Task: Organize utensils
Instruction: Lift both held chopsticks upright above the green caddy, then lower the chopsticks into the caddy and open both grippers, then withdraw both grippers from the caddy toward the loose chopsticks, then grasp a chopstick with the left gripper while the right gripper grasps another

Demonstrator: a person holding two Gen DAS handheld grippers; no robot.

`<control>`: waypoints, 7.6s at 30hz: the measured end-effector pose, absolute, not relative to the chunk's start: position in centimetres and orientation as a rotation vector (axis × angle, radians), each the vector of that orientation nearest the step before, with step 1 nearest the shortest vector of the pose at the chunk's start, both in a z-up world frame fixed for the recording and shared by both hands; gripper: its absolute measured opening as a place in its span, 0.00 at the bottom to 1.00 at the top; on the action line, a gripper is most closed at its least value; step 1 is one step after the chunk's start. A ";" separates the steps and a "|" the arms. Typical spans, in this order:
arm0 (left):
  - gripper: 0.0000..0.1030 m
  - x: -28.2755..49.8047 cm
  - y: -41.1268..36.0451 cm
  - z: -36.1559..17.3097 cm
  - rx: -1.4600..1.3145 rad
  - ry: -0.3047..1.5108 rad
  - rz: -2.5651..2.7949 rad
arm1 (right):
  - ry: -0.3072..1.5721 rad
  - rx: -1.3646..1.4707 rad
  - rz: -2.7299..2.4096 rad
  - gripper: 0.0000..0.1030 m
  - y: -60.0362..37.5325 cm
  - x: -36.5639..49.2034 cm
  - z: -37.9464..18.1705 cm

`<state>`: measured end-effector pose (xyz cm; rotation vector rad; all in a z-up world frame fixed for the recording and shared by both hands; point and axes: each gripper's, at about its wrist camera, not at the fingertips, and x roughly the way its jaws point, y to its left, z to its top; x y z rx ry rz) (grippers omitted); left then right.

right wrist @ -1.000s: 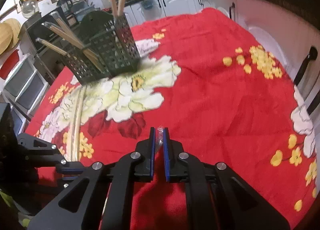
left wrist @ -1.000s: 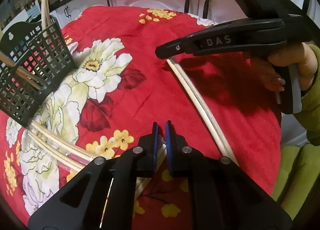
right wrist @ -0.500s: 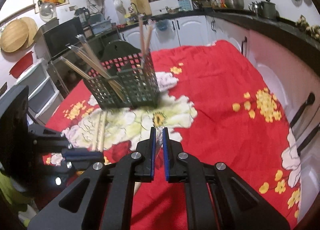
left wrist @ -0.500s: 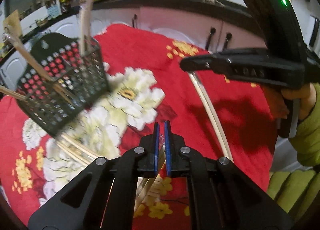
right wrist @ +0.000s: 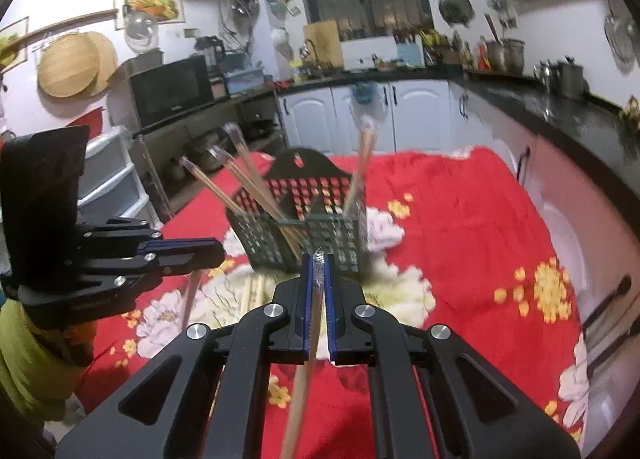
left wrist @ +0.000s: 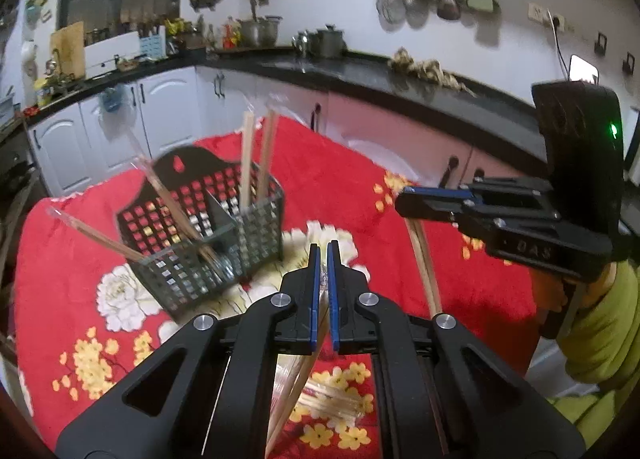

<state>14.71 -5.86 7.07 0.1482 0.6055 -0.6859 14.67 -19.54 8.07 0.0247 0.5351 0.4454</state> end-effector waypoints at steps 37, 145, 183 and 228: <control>0.01 18.2 -4.6 15.9 -0.065 0.377 -0.645 | 0.266 0.054 0.408 0.05 -19.1 15.9 15.4; 0.69 19.7 -2.5 12.8 -0.078 0.384 -0.453 | 0.353 0.110 0.286 0.47 -19.1 20.4 9.9; 0.90 15.9 0.9 3.8 -0.119 0.587 -0.351 | 0.448 0.088 0.370 0.61 -17.7 16.5 6.6; 0.39 23.5 4.1 -6.6 -0.267 0.918 -0.280 | 0.790 -0.027 0.553 0.38 -12.7 14.8 -3.5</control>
